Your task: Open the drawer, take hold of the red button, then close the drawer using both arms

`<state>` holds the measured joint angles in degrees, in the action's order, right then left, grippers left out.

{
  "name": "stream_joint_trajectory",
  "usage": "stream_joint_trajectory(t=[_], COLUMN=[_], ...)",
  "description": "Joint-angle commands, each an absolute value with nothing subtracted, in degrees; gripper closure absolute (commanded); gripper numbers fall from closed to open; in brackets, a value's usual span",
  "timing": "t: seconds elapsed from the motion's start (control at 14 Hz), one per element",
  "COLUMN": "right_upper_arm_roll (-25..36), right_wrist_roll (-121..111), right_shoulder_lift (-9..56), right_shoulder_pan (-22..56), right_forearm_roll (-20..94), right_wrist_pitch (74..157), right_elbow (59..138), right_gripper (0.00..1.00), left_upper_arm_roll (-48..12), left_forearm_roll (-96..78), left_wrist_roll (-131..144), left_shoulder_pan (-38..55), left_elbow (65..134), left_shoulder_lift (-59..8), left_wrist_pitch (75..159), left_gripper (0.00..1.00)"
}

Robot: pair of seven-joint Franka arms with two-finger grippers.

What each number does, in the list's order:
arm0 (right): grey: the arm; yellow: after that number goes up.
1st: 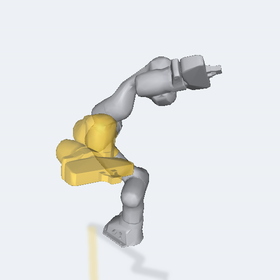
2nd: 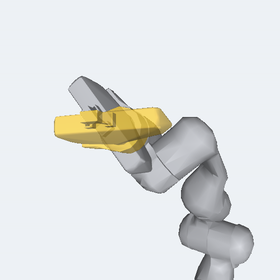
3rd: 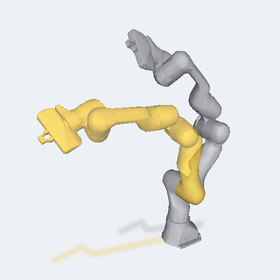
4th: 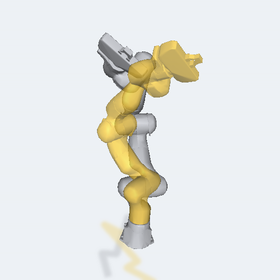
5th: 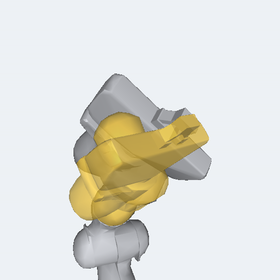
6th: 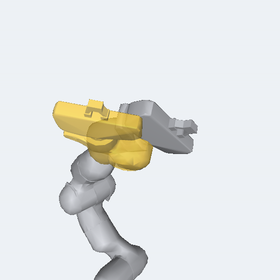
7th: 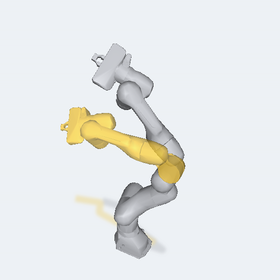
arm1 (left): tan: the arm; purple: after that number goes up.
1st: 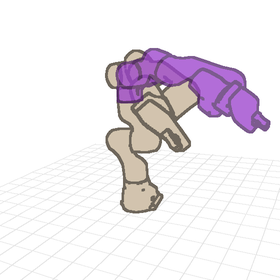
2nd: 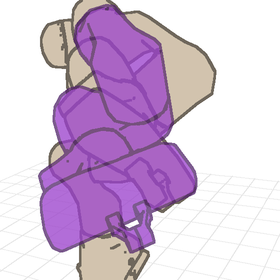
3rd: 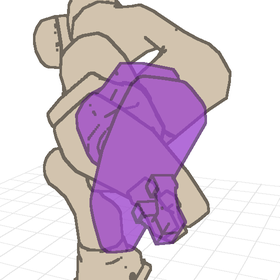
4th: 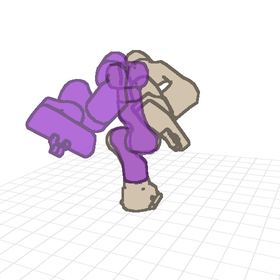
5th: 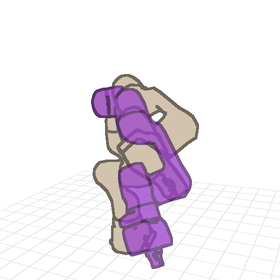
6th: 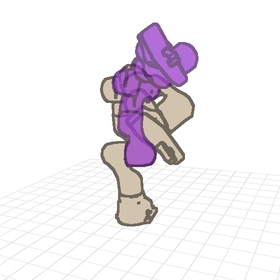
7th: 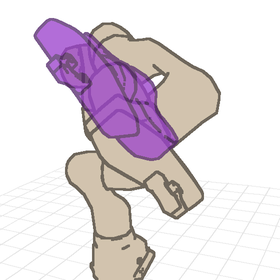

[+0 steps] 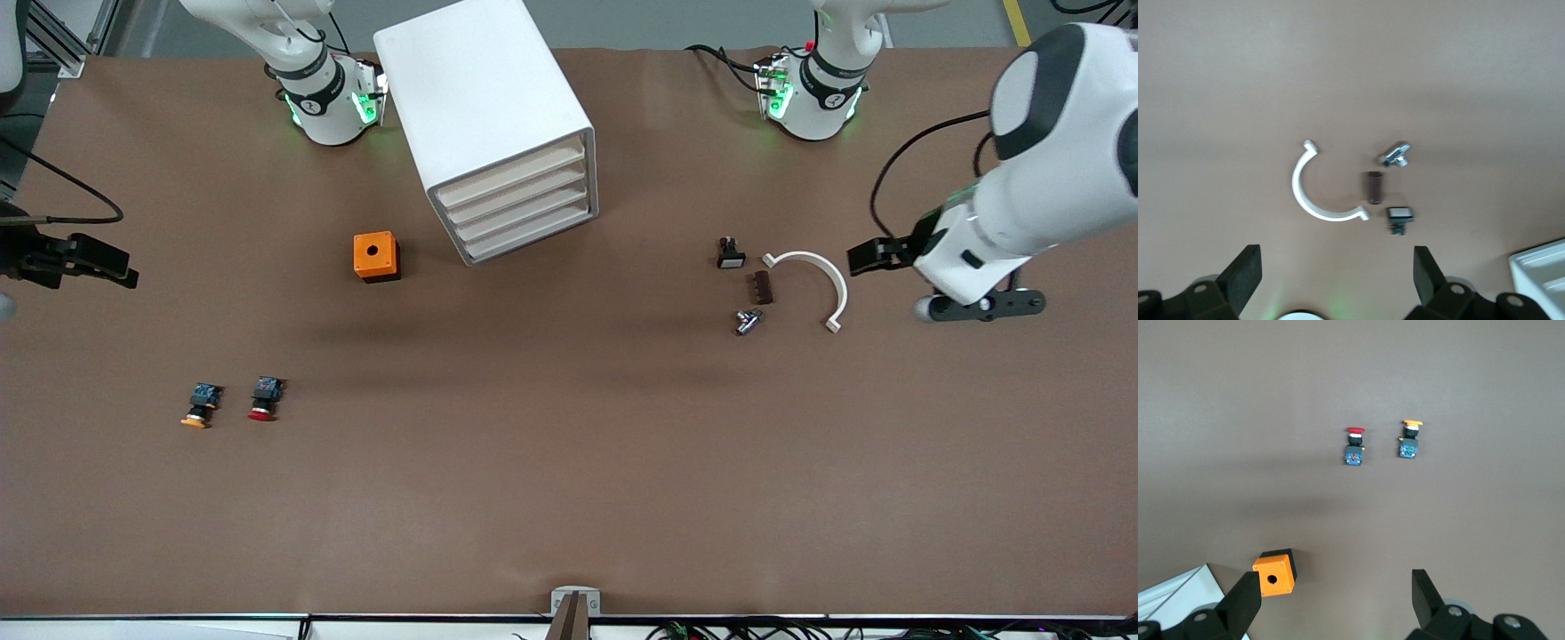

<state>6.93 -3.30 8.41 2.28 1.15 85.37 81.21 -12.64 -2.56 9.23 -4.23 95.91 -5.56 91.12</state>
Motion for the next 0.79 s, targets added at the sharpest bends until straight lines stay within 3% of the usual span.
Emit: stream_joint_trajectory(t=[0.0,0.36,0.57,0.71], right_upper_arm_roll=[7.73,7.47,7.47,7.73], right_wrist_roll=[-2.55,-2.72,-2.81,-3.16], right_shoulder_lift=[8.97,5.45,4.04,3.52], right_shoulder_pan=[1.85,1.93,2.29,1.5], right_forearm_roll=[1.23,1.76,1.76,2.02], right_wrist_pitch=[81.39,79.36,78.58,77.96], right_elbow=[78.48,80.07,80.16,81.55], right_gripper=[0.0,0.0,0.0,0.0], left_upper_arm_roll=[-12.66,-7.56,-0.64,0.09], left_forearm_roll=[-1.85,-1.76,-1.76,-1.5], left_wrist_roll=[3.18,1.32,1.32,1.41], left_shoulder_pan=[-6.24,-4.84,1.47,2.37], left_elbow=[100.89,101.43,101.25,100.99], left_shoulder_lift=[-0.45,1.93,2.55,2.55], left_wrist_pitch=[92.2,92.98,94.04,94.39], left_gripper=[0.0,0.0,0.0,0.0])
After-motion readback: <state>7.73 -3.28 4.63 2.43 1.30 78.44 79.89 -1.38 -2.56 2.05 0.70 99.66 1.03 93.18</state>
